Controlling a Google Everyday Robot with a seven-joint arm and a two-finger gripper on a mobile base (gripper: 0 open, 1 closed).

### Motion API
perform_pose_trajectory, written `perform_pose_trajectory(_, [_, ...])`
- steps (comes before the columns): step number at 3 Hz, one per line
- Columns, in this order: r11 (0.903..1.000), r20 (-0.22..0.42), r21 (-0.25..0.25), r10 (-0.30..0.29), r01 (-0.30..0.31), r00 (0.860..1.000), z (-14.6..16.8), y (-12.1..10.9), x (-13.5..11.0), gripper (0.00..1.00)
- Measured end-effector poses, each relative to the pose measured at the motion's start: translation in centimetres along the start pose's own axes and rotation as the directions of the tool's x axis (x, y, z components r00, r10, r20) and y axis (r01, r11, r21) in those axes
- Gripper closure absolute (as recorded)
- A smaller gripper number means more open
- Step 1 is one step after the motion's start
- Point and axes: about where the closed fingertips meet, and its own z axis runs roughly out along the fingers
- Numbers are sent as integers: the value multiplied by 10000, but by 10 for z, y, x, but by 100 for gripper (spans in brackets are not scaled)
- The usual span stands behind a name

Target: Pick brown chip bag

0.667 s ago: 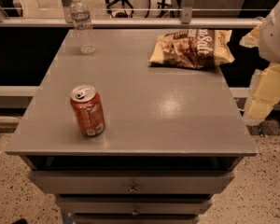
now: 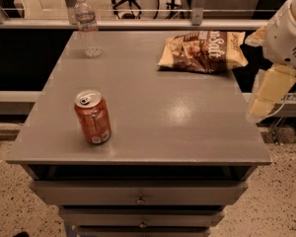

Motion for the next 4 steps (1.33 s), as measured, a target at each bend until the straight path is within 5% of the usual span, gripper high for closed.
perform_pose_trajectory(1, [9986, 642, 525, -131, 97, 9978, 21, -38, -8, 0])
perform_pose_trajectory(2, [9887, 1508, 1487, -27, -200, 9886, 53, -105, -33, 0])
perform_pose_trajectory(3, [9786, 2471, 1855, 410, -888, 9681, 84, -160, -56, 0])
perform_pose_trajectory(4, [9701, 2996, 2004, 724, -1369, 9513, 101, -191, -69, 0])
